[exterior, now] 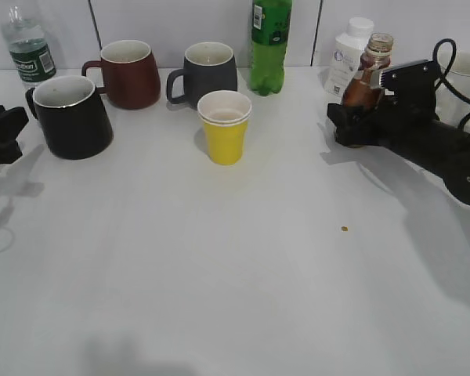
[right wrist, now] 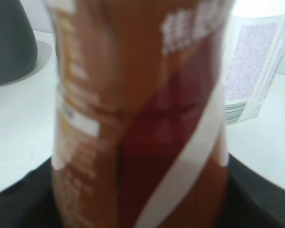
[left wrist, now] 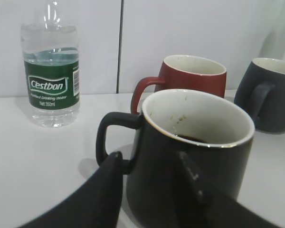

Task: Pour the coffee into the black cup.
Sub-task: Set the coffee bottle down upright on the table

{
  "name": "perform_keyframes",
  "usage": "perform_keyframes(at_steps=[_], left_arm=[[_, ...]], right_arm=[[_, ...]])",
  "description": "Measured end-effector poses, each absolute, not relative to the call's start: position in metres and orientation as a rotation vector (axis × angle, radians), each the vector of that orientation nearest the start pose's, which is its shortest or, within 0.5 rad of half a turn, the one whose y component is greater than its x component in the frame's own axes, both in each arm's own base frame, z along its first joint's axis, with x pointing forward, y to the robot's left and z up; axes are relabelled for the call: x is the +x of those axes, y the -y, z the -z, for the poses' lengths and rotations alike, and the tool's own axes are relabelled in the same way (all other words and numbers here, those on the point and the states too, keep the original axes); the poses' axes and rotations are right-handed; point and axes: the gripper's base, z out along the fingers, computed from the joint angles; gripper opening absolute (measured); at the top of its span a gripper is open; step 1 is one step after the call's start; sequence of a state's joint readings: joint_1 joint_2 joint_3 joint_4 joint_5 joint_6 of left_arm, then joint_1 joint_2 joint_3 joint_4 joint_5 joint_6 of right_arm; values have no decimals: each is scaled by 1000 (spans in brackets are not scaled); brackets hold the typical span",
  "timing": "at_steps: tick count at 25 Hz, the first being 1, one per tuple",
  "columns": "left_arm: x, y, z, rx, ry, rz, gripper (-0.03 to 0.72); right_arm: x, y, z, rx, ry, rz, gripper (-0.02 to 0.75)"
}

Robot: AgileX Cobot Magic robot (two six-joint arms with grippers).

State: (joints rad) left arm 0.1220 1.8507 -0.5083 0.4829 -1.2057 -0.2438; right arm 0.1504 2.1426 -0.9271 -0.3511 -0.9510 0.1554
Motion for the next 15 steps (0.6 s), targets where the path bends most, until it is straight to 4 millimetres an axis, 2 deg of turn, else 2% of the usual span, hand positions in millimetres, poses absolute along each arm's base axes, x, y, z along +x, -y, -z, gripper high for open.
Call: perform_keyframes(at_steps=[9,15], left_arm=[[298,3,-145,191,-1652,324,278],[298,3,-145,191,-1652,324,278]], right_arm=[[391,-85,-104,-394,-1747,-318,532],[389,-85,-99,-405,-1792,-312,636]])
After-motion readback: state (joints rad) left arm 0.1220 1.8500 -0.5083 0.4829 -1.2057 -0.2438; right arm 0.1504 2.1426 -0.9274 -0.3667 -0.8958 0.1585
